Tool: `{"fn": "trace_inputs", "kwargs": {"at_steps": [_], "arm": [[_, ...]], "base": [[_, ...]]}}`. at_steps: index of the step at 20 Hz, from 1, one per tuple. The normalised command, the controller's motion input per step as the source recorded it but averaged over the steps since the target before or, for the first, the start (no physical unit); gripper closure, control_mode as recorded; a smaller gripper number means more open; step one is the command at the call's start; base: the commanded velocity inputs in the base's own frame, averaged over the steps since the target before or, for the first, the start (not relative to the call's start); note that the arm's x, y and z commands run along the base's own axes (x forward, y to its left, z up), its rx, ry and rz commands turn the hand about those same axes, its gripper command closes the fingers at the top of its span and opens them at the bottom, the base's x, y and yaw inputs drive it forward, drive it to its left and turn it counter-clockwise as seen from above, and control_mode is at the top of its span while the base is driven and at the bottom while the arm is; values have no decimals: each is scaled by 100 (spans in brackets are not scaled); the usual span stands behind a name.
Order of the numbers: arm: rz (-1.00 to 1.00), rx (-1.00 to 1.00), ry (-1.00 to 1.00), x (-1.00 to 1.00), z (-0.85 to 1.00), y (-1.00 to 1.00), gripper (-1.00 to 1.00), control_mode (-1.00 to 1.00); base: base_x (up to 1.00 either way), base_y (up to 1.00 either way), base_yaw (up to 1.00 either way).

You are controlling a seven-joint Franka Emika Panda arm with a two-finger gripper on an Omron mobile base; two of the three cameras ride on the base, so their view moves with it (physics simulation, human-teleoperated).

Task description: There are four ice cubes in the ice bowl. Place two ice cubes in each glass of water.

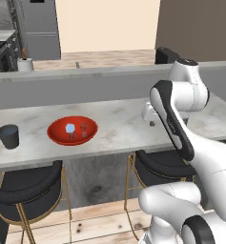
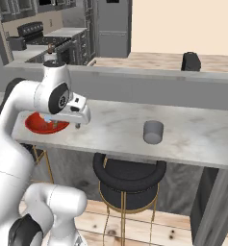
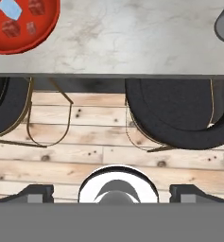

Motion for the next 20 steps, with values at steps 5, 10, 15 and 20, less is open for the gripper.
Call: {"fn": "trace_inputs", "kwargs": {"at_steps": [5, 10, 15, 20], "arm": [[0, -5, -1, -56, -28, 8, -100, -100], [0, -1, 0, -34, -21, 0, -100, -100], [0, 0, 0, -15, -7, 0, -100, -100], [0, 0, -3, -5, -3, 0, -100, -100]], "base": [[0, 0, 0], [0, 0, 0], [0, 0, 0], [0, 0, 0]]}}
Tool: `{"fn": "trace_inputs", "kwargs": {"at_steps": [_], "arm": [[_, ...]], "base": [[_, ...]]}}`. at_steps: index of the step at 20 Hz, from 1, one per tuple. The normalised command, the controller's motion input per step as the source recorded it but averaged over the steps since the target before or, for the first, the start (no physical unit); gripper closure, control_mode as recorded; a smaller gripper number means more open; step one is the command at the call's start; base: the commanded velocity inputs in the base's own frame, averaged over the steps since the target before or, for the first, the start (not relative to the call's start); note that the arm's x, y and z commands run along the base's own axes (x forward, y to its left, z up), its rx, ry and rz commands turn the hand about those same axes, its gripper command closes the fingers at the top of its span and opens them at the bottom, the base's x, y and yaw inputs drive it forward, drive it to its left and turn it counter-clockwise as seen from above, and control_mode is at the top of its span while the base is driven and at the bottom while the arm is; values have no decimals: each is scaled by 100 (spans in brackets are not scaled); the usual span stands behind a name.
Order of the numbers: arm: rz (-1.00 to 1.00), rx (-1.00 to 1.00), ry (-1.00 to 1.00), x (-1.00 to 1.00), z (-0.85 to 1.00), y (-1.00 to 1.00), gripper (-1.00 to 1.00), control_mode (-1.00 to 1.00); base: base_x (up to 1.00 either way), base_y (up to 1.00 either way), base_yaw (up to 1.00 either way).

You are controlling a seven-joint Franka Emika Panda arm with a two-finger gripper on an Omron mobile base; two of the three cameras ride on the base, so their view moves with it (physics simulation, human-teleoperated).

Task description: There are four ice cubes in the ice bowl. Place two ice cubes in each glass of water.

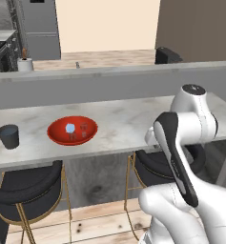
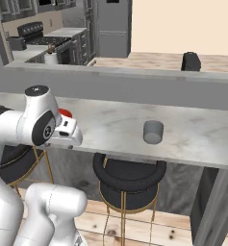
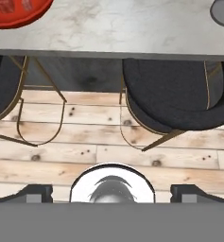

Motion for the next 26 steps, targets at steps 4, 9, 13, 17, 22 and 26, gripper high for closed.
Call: {"fn": "trace_inputs", "kwargs": {"at_steps": [4, 9, 13, 17, 22, 26], "arm": [[0, 0, 0, 0, 0, 0, -100, 100], [0, 0, 0, 0, 0, 0, -100, 100], [0, 0, 0, 0, 0, 0, -100, 100], [0, 0, 0, 0, 0, 0, -100, 100], [0, 0, 0, 0, 0, 0, -100, 100], [0, 0, 0, 0, 0, 0, -100, 100]], "base": [[0, 6, 0], [0, 53, -9], [0, 53, -9], [7, 46, -4], [37, 42, 0], [55, 43, 0]]}}
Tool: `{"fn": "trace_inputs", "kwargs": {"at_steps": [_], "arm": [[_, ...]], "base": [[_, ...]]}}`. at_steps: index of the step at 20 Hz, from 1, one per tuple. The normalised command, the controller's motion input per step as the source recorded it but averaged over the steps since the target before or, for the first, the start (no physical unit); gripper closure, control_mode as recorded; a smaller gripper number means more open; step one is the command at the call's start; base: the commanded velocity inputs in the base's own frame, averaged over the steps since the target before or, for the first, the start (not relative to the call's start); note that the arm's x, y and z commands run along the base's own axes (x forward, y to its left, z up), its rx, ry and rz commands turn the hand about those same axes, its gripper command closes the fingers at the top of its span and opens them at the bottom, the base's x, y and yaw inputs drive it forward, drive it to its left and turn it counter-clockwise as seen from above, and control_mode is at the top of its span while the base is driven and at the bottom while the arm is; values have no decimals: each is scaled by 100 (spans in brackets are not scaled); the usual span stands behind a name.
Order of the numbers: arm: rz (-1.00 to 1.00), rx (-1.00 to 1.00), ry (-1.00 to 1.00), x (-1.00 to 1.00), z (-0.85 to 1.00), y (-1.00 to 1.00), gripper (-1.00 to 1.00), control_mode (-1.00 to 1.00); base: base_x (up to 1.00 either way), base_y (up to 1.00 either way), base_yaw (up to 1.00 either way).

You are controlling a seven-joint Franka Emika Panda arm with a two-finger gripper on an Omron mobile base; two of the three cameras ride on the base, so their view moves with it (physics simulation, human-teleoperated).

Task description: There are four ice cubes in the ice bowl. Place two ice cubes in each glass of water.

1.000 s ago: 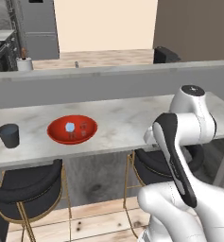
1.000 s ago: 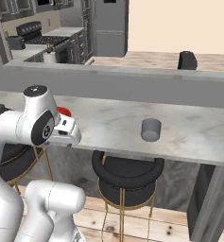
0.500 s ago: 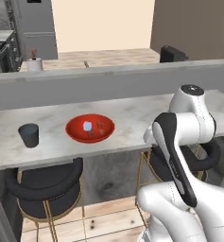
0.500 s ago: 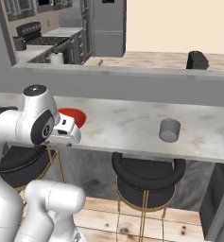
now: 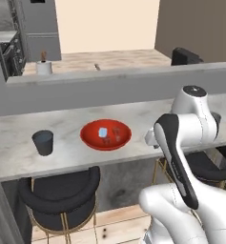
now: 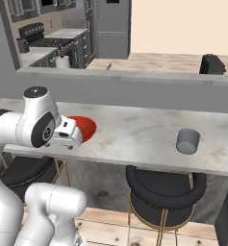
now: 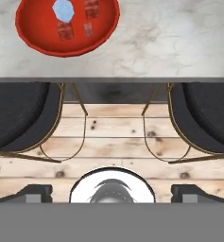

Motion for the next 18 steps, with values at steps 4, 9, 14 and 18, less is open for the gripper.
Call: {"fn": "trace_inputs", "kwargs": {"at_steps": [4, 9, 14, 18], "arm": [[0, 0, 0, 0, 0, 0, -100, 100], [0, 0, 0, 0, 0, 0, -100, 100], [0, 0, 0, 0, 0, 0, -100, 100], [0, 0, 0, 0, 0, 0, -100, 100]], "base": [[58, 21, 0], [60, 0, 0], [51, 0, 1], [11, 0, 7]]}}
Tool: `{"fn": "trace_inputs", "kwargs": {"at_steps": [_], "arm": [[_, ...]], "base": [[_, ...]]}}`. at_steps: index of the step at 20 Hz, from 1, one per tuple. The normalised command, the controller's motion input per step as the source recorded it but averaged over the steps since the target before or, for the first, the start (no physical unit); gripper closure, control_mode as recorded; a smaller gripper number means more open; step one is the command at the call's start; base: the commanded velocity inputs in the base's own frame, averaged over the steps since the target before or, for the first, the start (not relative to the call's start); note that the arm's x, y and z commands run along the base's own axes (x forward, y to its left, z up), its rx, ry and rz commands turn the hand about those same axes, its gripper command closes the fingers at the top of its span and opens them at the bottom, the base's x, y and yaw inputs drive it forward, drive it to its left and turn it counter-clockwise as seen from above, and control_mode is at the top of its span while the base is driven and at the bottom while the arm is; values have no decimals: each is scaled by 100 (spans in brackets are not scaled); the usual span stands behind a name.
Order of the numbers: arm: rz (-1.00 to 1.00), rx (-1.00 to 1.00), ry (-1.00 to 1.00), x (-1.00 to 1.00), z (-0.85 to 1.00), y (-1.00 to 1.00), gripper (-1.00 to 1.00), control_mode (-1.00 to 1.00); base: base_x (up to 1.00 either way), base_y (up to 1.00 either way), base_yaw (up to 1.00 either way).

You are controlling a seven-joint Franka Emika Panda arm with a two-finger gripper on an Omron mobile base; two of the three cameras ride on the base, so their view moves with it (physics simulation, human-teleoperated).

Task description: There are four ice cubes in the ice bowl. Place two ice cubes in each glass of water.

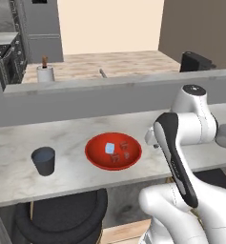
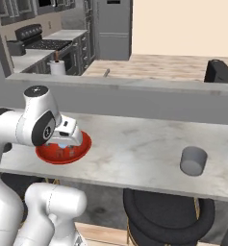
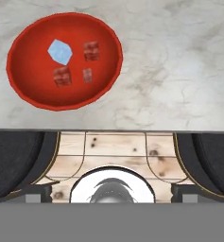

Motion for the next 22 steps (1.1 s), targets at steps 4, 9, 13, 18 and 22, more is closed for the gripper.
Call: {"fn": "trace_inputs", "kwargs": {"at_steps": [4, 9, 13, 18, 22], "arm": [[0, 0, 0, 0, 0, 0, -100, 100], [2, 0, 0, 1, 0, 0, -100, -100], [9, 3, 0, 21, 1, 0, -100, -100], [6, 3, 0, 40, 0, 0, -100, -100], [8, 4, 0, 43, 0, 0, -100, -100]], "base": [[2, 0, 15], [0, 0, 10], [0, 0, 0], [0, 0, 0], [0, 0, 0]]}}
